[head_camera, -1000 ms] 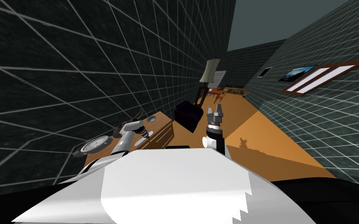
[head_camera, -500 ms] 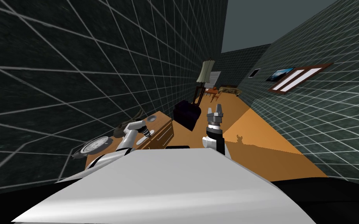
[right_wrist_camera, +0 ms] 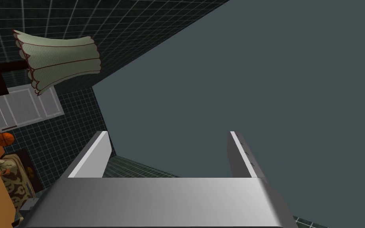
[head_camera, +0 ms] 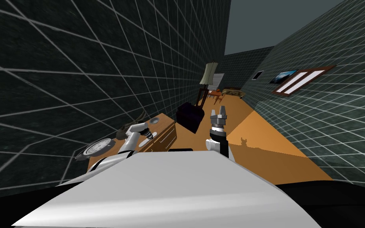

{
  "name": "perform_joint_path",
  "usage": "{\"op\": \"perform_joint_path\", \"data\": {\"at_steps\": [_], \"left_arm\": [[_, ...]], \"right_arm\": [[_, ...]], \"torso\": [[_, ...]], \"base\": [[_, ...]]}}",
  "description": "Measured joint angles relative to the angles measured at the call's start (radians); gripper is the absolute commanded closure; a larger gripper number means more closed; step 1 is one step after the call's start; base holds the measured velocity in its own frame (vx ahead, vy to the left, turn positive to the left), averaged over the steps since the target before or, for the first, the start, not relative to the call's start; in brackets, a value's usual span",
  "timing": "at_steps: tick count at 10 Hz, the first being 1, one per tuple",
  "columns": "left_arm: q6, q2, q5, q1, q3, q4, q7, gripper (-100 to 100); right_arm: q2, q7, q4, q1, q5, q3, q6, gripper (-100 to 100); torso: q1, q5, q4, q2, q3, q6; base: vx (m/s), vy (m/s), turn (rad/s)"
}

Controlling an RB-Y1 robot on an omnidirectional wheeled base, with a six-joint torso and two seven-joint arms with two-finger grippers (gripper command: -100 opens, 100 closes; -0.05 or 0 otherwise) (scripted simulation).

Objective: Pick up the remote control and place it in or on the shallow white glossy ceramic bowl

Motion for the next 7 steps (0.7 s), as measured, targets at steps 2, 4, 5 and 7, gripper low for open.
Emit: {"op": "perform_joint_path", "data": {"at_steps": [2, 4, 5, 7], "left_arm": [[0.006, 0.004, 0.009, 0.013, 0.001, -0.018, -0.010, 100], [0.031, 0.021, 0.028, 0.035, 0.007, -0.059, -0.035, 100], [0.043, 0.026, 0.038, 0.049, 0.009, -0.084, -0.046, 100], [0.069, 0.042, 0.064, 0.082, 0.014, -0.136, -0.080, 100]], "right_arm": [[0.000, 0.000, 0.000, 0.000, 0.000, 0.000, 0.000, 0], [0.000, 0.000, 0.000, 0.000, 0.000, 0.000, 0.000, 0], [0.000, 0.000, 0.000, 0.000, 0.000, 0.000, 0.000, 0], [0.000, 0.000, 0.000, 0.000, 0.000, 0.000, 0.000, 0]], "torso": [[-0.002, -0.001, 0.000, -0.003, -0.002, -0.002], [-0.006, -0.002, -0.001, -0.007, -0.004, 0.000], [-0.006, -0.002, -0.001, -0.006, -0.003, 0.000], [-0.005, -0.002, -0.001, -0.007, -0.004, 0.000]], "base": [[0.102, -0.053, 0.198], [0.105, -0.086, 0.109], [0.122, -0.080, 0.181], [0.095, -0.079, 0.144]]}}
